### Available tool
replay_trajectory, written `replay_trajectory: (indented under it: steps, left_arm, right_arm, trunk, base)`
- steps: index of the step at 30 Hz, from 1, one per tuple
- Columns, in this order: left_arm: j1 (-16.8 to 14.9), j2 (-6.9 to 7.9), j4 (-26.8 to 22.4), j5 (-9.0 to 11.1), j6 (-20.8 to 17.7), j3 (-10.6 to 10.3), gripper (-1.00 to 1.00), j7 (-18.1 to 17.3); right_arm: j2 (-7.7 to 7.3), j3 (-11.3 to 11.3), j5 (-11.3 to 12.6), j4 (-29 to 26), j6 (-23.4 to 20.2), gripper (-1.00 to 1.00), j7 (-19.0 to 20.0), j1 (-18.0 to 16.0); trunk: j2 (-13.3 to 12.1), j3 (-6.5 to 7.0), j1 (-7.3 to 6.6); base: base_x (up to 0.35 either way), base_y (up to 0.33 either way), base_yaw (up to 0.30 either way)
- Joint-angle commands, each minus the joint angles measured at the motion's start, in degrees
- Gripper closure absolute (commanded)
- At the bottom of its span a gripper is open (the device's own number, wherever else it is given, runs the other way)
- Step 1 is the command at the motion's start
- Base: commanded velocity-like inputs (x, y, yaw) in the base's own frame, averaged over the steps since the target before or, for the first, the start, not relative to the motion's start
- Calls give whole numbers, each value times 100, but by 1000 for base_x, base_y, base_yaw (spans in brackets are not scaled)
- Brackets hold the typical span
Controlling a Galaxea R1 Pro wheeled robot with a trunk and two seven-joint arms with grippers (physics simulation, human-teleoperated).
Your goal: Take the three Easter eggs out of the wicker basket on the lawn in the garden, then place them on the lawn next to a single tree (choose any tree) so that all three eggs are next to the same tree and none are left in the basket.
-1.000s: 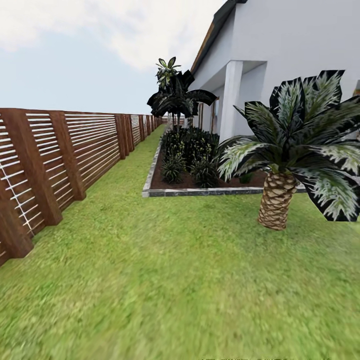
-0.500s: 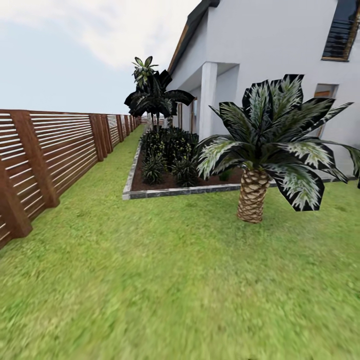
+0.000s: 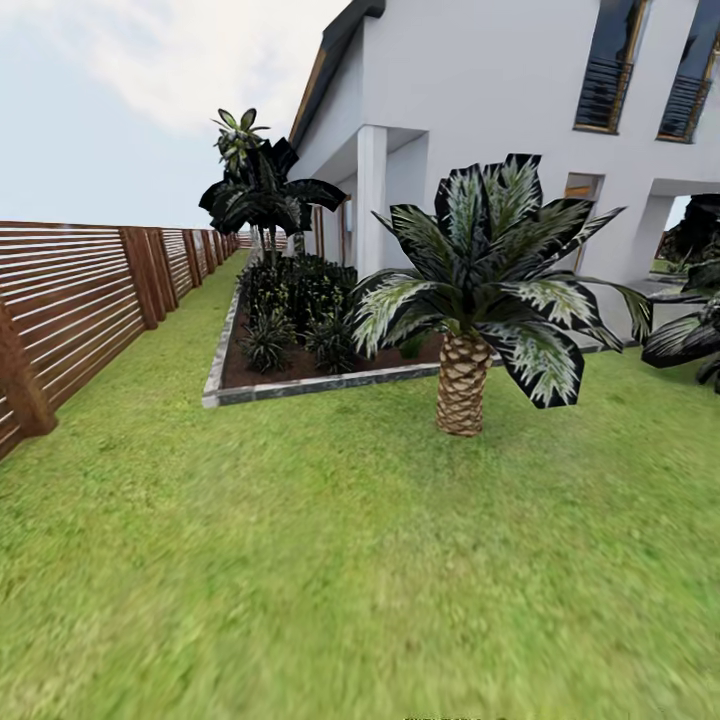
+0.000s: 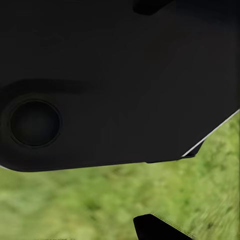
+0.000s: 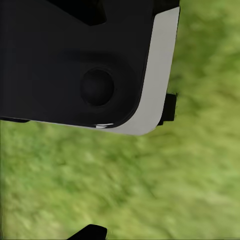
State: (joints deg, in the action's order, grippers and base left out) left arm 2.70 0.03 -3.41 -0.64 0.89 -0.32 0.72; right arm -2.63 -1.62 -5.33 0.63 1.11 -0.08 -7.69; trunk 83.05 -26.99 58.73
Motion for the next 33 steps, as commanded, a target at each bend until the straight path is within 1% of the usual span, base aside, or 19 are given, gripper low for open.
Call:
replay_trajectory:
  steps: [1, 5, 10, 20, 33]
  left_arm:
    - [5, 0, -11, -7, 8, -4, -100, 7]
    - [6, 1, -11, -7, 8, -4, -100, 7]
    - [4, 0, -11, -7, 8, -4, -100, 7]
    - [3, 2, -11, -7, 8, -4, -100, 7]
    - [6, -2, -11, -7, 8, -4, -100, 7]
  right_arm:
    - [-1, -12, -55, 7, 13, -100, -1, -5]
    - [6, -15, -55, 7, 18, -100, -1, -5]
    - [13, -24, -58, 7, 127, -100, -1, -5]
    - [32, -37, -64, 7, 145, -100, -1, -5]
    - [7, 3, -55, 7, 152, -100, -1, -5]
  trunk:
    - [3, -5, 0]
    - [3, -5, 0]
    - [3, -5, 0]
    - [3, -5, 0]
    - [3, -5, 0]
  base:
    - [0, 0, -270]
    - [0, 0, -270]
    - [0, 0, -270]
    - [0, 0, -270]
    - [0, 0, -270]
